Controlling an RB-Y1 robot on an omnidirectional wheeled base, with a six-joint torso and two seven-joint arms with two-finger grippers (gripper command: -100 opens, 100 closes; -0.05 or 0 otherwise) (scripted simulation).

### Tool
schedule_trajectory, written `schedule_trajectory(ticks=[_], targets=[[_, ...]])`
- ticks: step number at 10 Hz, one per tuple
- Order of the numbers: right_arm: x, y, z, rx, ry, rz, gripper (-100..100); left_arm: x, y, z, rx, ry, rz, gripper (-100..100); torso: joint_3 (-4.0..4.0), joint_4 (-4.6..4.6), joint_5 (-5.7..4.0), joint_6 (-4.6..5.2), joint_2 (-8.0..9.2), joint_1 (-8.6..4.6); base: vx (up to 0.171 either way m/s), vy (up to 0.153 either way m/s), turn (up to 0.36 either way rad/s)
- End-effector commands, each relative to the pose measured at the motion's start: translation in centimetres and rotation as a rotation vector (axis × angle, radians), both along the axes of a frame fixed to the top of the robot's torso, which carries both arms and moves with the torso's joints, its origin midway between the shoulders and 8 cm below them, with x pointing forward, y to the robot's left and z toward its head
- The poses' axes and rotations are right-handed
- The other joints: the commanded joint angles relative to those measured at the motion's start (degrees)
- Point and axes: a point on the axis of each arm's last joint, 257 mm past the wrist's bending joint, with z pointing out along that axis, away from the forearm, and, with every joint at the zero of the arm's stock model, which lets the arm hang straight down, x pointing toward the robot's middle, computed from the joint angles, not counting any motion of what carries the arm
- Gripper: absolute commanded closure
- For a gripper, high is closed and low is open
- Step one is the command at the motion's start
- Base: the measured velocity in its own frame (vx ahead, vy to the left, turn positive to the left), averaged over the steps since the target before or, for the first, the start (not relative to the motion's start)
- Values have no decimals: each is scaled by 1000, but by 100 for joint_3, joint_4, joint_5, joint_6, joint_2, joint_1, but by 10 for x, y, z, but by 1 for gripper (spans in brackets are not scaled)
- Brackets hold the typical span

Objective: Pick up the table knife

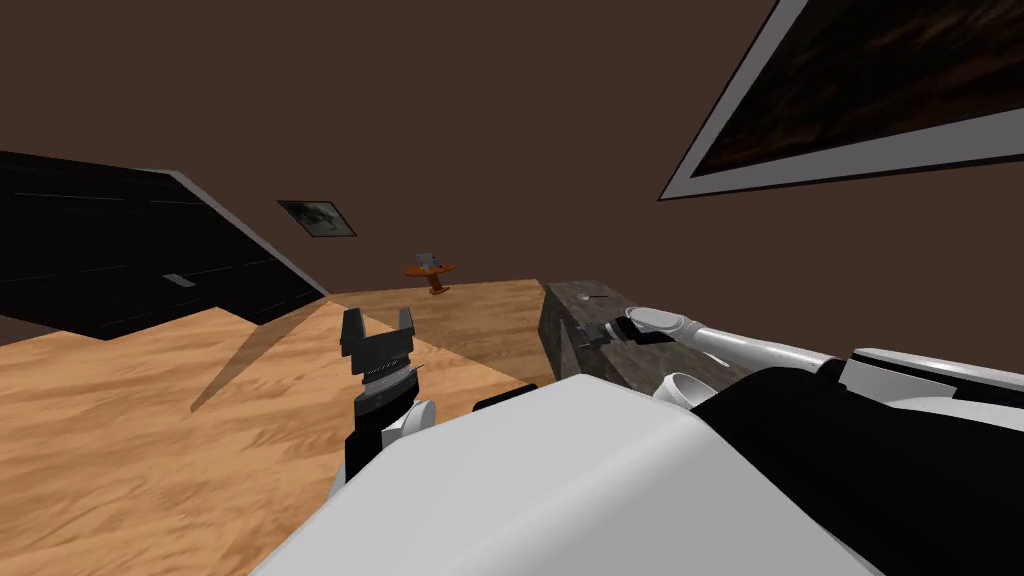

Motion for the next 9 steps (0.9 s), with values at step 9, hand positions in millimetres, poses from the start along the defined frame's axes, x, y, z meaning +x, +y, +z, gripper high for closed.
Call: schedule_trajectory(ticks=[9], targets=[[-122,-162,-21,-411,309,101,-100,0,0,0,0,0,0,0,-5,-2,-3,5,-10,-14,-6,-76,279]])
